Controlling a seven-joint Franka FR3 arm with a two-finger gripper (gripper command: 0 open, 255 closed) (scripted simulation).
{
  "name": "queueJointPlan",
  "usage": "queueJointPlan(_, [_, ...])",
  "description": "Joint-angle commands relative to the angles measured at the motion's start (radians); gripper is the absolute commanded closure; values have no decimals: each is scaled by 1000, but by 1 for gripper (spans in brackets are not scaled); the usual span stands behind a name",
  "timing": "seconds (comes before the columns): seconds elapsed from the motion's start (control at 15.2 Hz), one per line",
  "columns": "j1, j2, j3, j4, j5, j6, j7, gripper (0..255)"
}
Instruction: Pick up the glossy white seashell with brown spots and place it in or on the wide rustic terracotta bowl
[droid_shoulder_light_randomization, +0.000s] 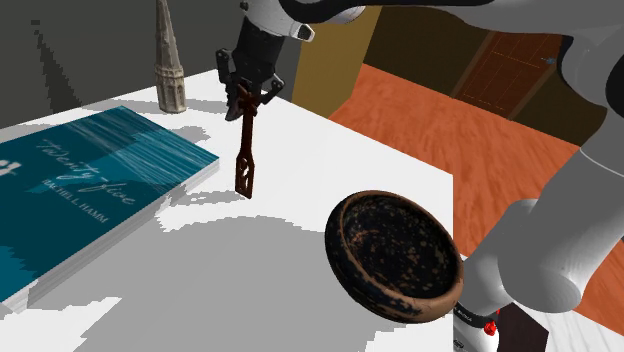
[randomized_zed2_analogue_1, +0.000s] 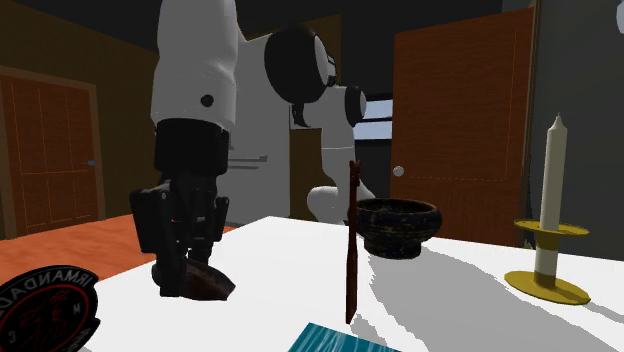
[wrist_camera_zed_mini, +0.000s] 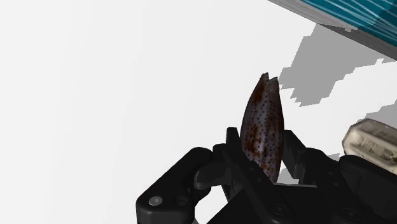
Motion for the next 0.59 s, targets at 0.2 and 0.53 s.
queueJointPlan(0.2, [0,-2,0,68,-2,-70,5,255])
queueJointPlan(0.53, [1,3,0,141,-5,-138,12,255])
